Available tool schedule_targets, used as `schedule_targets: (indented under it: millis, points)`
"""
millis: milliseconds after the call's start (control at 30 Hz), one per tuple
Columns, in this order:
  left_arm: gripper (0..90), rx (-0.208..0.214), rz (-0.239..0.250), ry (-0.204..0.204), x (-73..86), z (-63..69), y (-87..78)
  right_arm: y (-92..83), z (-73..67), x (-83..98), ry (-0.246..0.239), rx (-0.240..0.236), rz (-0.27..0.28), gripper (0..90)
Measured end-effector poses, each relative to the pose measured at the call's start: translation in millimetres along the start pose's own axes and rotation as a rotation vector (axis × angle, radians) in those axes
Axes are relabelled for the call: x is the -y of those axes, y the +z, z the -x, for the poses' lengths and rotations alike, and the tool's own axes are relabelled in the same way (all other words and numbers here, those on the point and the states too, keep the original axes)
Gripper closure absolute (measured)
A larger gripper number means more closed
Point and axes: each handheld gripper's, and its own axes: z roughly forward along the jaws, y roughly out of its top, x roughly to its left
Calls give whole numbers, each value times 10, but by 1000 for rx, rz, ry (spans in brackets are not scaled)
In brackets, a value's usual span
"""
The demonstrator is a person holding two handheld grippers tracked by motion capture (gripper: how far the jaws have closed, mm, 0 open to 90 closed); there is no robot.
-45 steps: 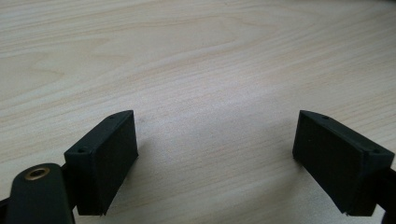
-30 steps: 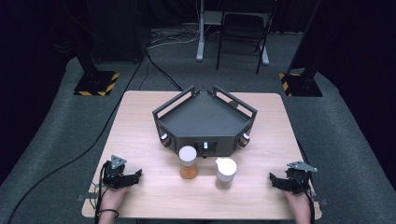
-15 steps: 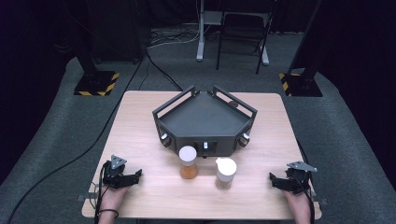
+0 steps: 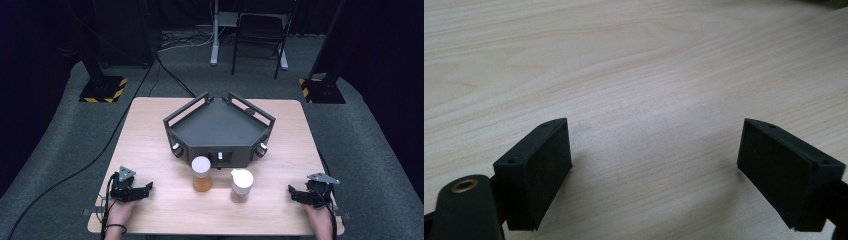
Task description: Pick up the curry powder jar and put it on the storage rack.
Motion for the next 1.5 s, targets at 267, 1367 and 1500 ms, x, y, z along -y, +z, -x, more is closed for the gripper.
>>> schedule_targets:
  millis: [267, 1367, 1500]
  points:
    - [136, 24, 29, 18, -29, 38, -57, 0, 0, 0, 0, 0, 0, 57]
    - [135, 187, 108, 62, -195, 228, -110, 0, 2, 1, -4, -6, 0, 57]
    - [135, 204, 120, 69, -223, 262, -118, 0, 2, 1, -4, -6, 0, 57]
